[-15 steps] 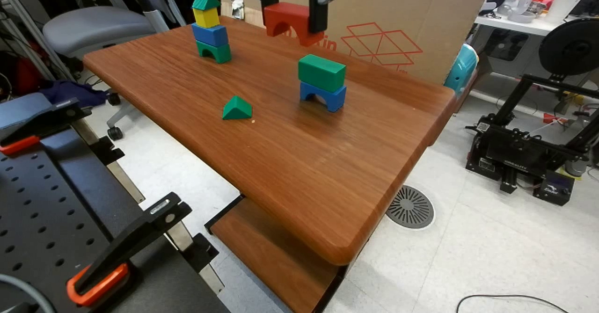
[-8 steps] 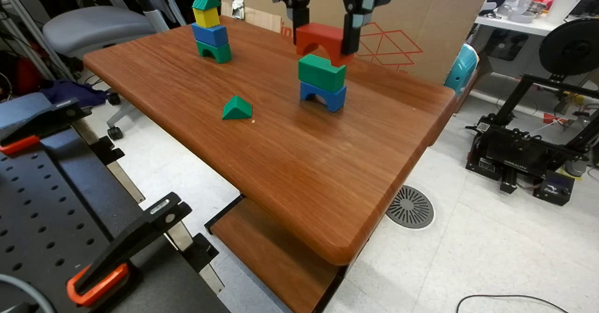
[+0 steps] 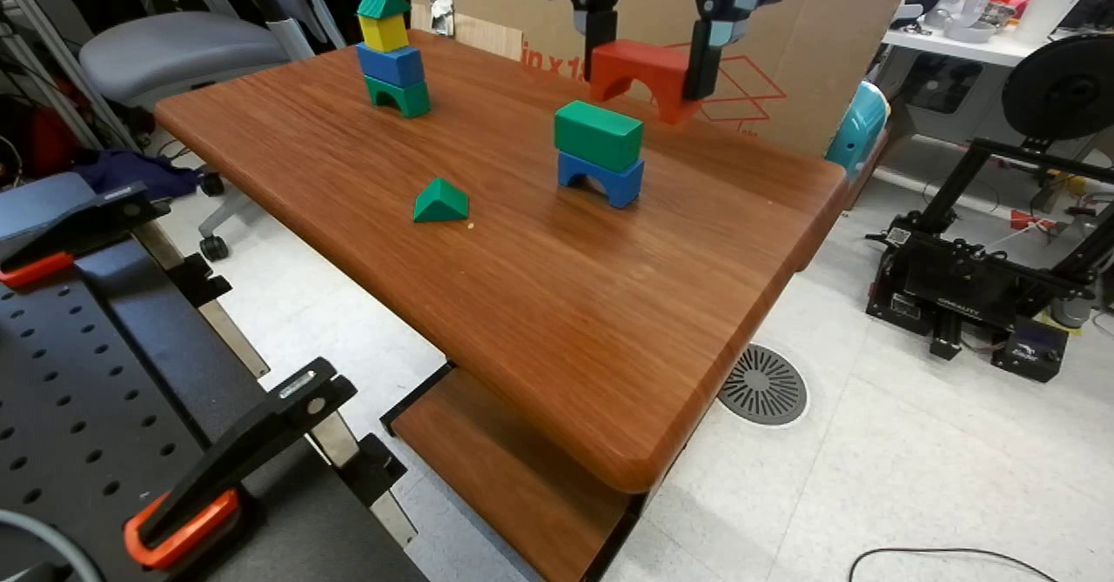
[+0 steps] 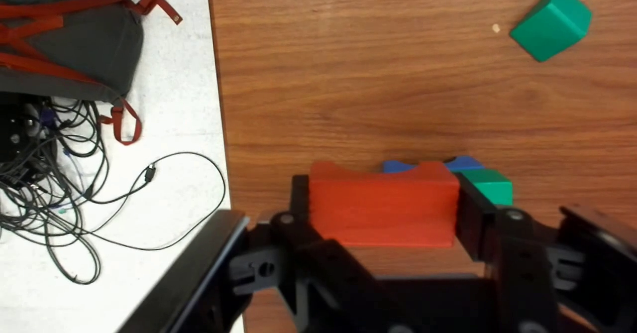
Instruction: Put the orange block on the tower to the right
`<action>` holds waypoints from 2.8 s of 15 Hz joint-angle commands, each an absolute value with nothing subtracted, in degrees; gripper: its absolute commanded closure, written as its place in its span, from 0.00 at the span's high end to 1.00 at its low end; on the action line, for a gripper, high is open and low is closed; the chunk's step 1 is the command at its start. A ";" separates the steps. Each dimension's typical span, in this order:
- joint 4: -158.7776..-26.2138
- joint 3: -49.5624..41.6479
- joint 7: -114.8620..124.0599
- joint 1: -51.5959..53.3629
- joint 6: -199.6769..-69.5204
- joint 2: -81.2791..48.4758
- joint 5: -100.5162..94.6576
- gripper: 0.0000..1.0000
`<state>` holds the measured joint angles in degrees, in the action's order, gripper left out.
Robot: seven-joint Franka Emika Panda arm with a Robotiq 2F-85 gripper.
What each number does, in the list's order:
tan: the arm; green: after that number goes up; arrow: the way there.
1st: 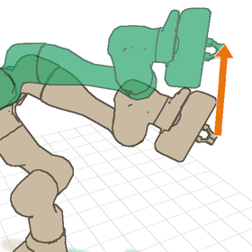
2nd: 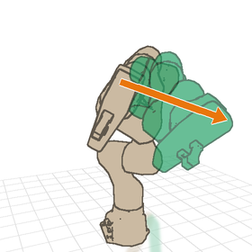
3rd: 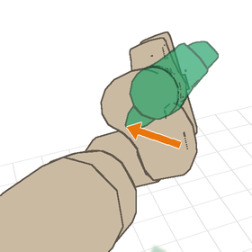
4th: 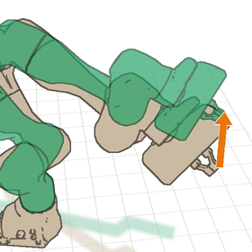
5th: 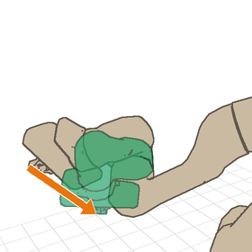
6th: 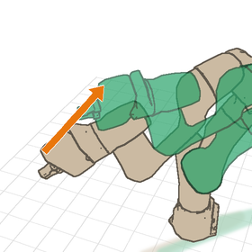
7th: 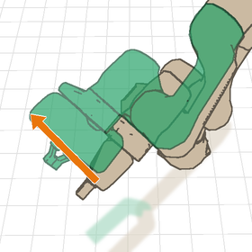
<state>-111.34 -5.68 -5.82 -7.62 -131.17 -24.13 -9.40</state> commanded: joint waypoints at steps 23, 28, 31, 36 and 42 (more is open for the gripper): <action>-102.98 -3.17 -6.64 -5.67 -124.92 -31.36 -7.74 0.42; -102.14 -3.10 -6.65 -5.68 -122.66 -31.70 -7.75 1.00; -103.89 -3.01 -6.76 -5.71 -123.51 -29.95 -7.75 1.00; -110.22 -2.84 -6.53 -5.90 -123.79 -21.99 -6.13 1.00; -120.65 -3.08 -5.71 -5.42 -122.35 -9.12 -1.82 1.00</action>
<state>-114.28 -3.17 -5.75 -5.45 -124.81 -16.61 -3.41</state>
